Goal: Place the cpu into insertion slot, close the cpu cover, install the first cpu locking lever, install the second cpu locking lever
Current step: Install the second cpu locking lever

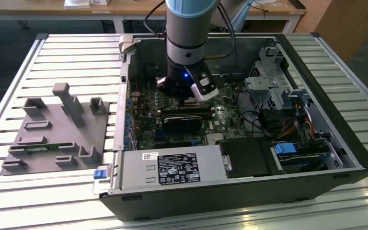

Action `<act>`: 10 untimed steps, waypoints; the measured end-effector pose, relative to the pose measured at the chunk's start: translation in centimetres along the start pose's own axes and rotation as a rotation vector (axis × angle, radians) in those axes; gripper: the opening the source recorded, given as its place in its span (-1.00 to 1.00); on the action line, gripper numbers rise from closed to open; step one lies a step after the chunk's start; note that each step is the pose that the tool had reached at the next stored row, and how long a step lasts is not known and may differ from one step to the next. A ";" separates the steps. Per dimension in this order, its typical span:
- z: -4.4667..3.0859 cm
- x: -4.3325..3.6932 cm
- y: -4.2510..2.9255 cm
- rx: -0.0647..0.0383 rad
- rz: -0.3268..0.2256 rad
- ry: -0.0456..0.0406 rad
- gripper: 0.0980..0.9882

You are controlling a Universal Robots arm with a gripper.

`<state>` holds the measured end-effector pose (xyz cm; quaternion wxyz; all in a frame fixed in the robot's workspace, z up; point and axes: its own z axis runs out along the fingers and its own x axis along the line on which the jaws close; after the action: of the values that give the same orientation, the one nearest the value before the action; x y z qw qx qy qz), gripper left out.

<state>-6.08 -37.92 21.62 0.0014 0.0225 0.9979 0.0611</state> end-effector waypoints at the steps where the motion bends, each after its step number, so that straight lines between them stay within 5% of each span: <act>1: 0.07 0.05 -0.01 -0.002 0.000 0.0001 -0.98; 10: 0.91 0.13 -0.12 -0.009 -0.004 0.0009 -0.98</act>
<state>-6.21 -37.92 20.70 0.0012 0.0203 0.9977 0.0654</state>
